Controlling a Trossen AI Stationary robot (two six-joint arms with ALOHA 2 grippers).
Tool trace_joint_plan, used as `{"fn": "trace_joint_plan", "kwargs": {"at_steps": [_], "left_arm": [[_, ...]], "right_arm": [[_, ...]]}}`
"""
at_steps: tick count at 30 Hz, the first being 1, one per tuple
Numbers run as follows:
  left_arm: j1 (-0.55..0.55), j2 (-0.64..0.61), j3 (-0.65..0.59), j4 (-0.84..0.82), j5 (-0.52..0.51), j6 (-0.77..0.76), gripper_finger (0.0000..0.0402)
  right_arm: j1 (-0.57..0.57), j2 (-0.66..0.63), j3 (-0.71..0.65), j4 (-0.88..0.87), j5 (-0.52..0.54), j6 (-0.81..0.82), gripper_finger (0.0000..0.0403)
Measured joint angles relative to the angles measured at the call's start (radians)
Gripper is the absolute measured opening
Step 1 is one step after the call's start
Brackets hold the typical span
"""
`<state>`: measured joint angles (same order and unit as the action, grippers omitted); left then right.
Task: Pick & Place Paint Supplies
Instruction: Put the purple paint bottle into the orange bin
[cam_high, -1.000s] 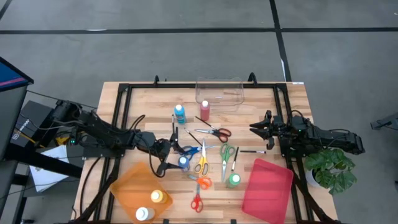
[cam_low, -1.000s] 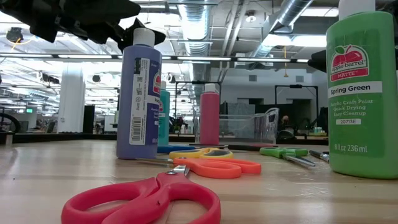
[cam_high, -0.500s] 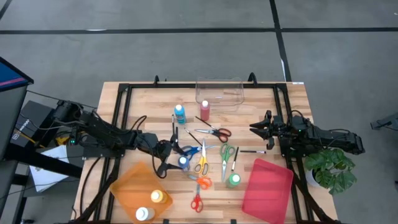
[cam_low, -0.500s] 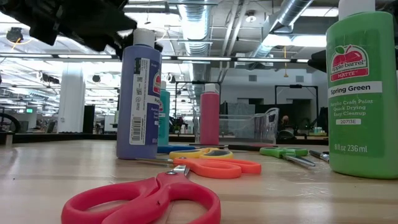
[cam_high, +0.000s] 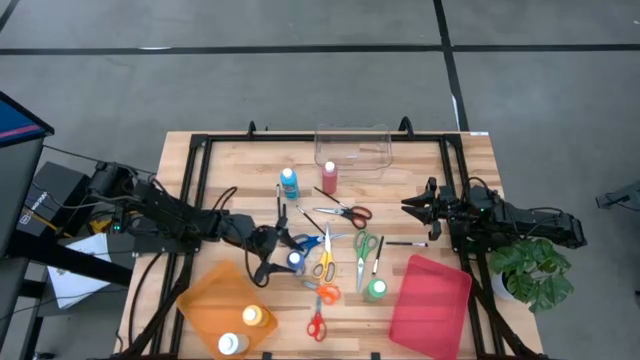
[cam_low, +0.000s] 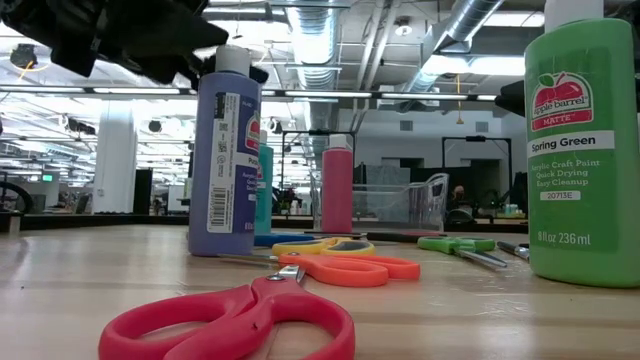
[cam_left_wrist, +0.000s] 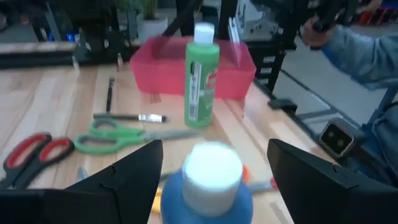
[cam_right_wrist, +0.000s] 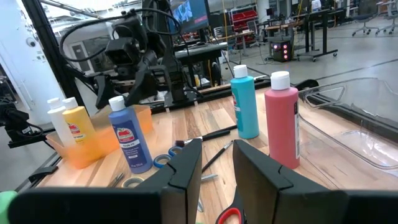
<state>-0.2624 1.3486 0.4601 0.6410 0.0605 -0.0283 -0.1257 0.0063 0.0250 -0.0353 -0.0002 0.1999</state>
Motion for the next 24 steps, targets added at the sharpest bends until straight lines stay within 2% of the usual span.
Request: {"fn": "trace_joint_plan", "kwargs": {"at_steps": [4,19,24], "left_arm": [[0.000,0.001,0.000,-0.019,0.000,0.000,0.0270],[0.000,0.007,0.000,-0.032,0.000,0.001,0.0141],[0.000,0.007,0.000,-0.032,0.000,0.004,0.0114]], "right_arm": [[0.000,0.000,0.000,0.000,0.000,-0.001,0.0089],[0.000,0.000,0.000,0.000,0.000,0.000,0.0089],[0.000,0.000,0.000,0.000,0.000,0.000,0.0089]]}}
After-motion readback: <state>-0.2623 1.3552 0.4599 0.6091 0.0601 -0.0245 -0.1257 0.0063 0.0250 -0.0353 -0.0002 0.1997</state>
